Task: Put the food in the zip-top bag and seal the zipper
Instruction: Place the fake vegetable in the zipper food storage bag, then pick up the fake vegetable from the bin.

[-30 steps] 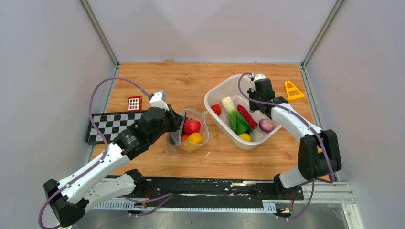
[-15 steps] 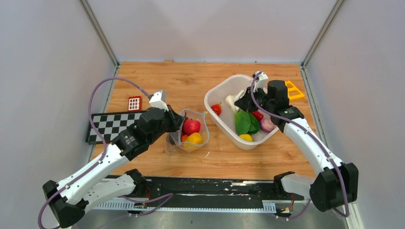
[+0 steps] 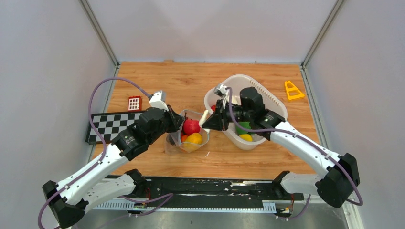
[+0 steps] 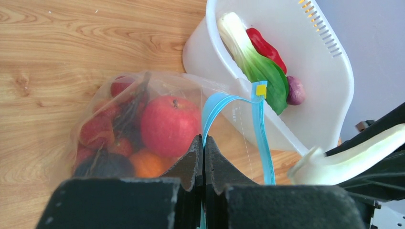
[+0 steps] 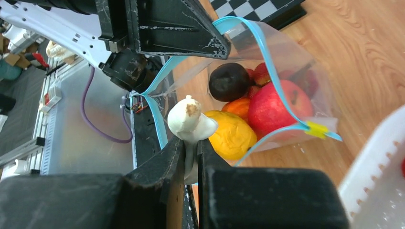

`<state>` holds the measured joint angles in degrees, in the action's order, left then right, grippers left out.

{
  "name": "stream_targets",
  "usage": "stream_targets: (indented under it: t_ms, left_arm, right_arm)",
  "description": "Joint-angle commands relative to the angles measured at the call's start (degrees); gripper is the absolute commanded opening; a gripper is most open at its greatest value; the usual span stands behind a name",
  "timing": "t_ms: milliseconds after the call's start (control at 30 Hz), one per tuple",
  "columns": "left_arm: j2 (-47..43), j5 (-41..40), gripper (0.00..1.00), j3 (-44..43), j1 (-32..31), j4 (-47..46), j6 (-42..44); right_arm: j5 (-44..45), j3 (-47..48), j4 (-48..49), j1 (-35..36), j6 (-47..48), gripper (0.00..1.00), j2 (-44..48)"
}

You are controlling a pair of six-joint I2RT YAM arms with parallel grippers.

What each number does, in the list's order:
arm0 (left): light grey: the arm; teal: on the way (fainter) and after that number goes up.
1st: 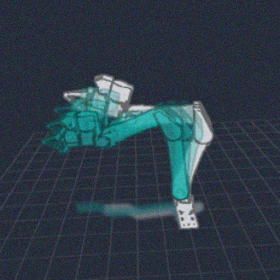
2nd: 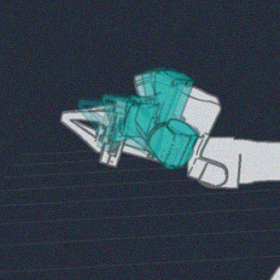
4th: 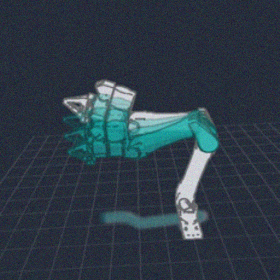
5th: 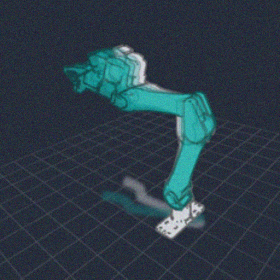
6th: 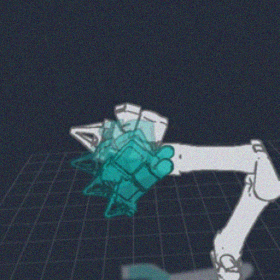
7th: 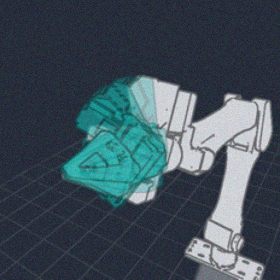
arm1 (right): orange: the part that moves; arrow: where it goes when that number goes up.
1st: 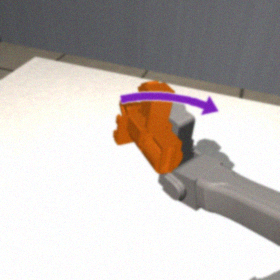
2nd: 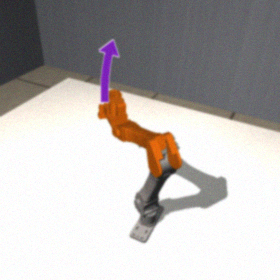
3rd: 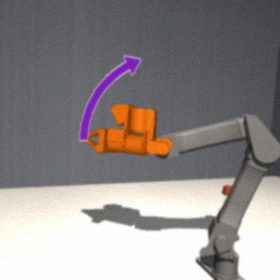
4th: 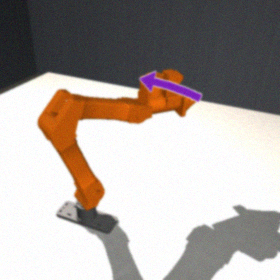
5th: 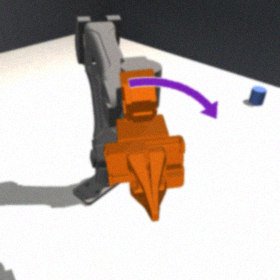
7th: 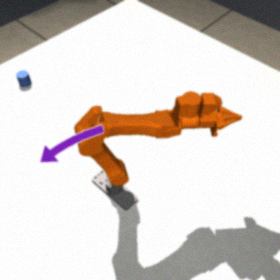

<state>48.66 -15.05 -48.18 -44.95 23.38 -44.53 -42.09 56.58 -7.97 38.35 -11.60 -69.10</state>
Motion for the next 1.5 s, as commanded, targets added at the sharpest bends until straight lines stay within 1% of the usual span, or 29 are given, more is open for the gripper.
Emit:
stream_targets:
  t_ms: [0, 167, 400, 467, 533, 567, 600, 633, 667, 700, 767, 900, 1000, 1067, 1133, 1167, 1200, 1233, 1333, 1400, 1467]
  left_arm:
    - [-0.6, 0.4, 0.0, -1.5, 0.0, -1.9, 0.1]
    - [-0.4, 0.6, 0.0, -1.9, 0.0, -1.9, 0.1]
    - [-0.9, 0.4, 0.0, -1.7, 0.0, -2.4, -0.2]
    - [-1.0, 0.4, 0.0, -1.8, 0.0, -2.3, -0.2]
    - [-1.2, 0.2, 0.0, -1.8, 0.0, -2.2, -0.2]
    - [-1.5, -0.1, 0.0, -1.7, 0.0, -2.0, -0.3]
    - [-1.7, -0.4, 0.0, -1.5, 0.0, -2.0, -0.3]
    - [-2.0, -0.8, 0.0, -1.5, 0.0, -1.9, -0.3]
    - [-2.4, -1.3, 0.0, -1.5, 0.0, -1.8, -0.2]
    - [-2.6, -1.5, 0.0, -1.4, 0.0, -1.6, -0.2]
    - [-2.9, -2.1, 0.01, -1.3, 0.0, -1.2, -0.1]
    - [-2.8, -2.1, 0.01, -0.9, 0.0, -1.6, -0.2]
    - [-2.4, -2.1, 0.01, -1.2, 0.0, -1.5, 0.0]
    - [-2.6, -2.4, 0.01, -1.2, 0.0, -1.2, 0.1]
    - [-2.8, -2.9, 0.01, -1.1, 0.0, -1.0, 0.2]
    - [-2.9, -3.0, 0.01, -1.0, 0.0, -1.0, 0.2]
    - [-2.9, -3.1, 0.01, -1.0, 0.0, -1.1, 0.2]
    - [-2.8, -3.1, 0.01, -0.9, 0.0, -1.2, 0.2]
    - [-2.3, -2.8, 0.01, -0.9, 0.0, -1.8, 0.1]
    - [-1.7, -2.3, 0.01, -0.9, 0.0, -2.1, 0.1]
    - [-1.4, -1.8, 0.01, -0.9, 0.0, -2.4, 0.1]
  right_arm:
    - [3.9, 4.5, -1.7, 3.8, 3.8, 0.07, -3.6]
    - [7.1, 8.2, -4.9, 6.8, 6.1, 0.09, -8.6]
    - [12.8, 12.7, -7.4, 11.4, 7.1, 0.17, -14.4]
    - [16.0, 13.9, -7.5, 12.2, 5.8, 0.22, -15.8]
    - [17.5, 12.9, -3.9, 12.3, 2.5, 0.3, -15.1]
    - [16.2, 11.1, 0.6, 12.2, 1.1, 0.39, -13.9]
    - [14.8, 9.1, 4.6, 12.2, -0.2, 0.51, -12.5]
    - [14.0, 7.6, 7.0, 12.3, -1.2, 0.58, -11.5]
    - [13.6, 7.0, 8.8, 12.2, -1.5, 0.61, -10.8]
    - [13.6, 7.3, 8.3, 12.2, -0.8, 0.62, -10.4]
    - [13.3, 8.2, 4.6, 12.2, 1.4, 0.63, -9.5]
    - [12.7, 8.8, 1.3, 12.1, 4.1, 0.64, -7.0]
    - [18.0, 8.1, -1.3, 12.0, 6.3, 0.64, -2.6]
    - [26.7, 6.4, -2.2, 11.8, 8.3, 0.66, 1.5]
    - [38.1, 4.3, -3.6, 11.1, 9.4, 0.73, 4.6]
    - [44.6, 3.3, -4.5, 9.6, 9.4, 0.77, 5.4]
    - [50.8, 2.4, -5.9, 7.6, 9.1, 0.78, 5.4]
    - [53.3, 2.2, -8.0, 5.1, 8.4, 0.78, 4.6]
    - [54.2, 3.6, -16.4, -5.2, 5.1, 0.77, -0.8]
    - [54.2, 3.8, -18.0, -11.2, 4.9, 0.74, -5.2]
    - [53.3, 3.9, -17.4, -15.2, 5.9, 0.69, -9.5]
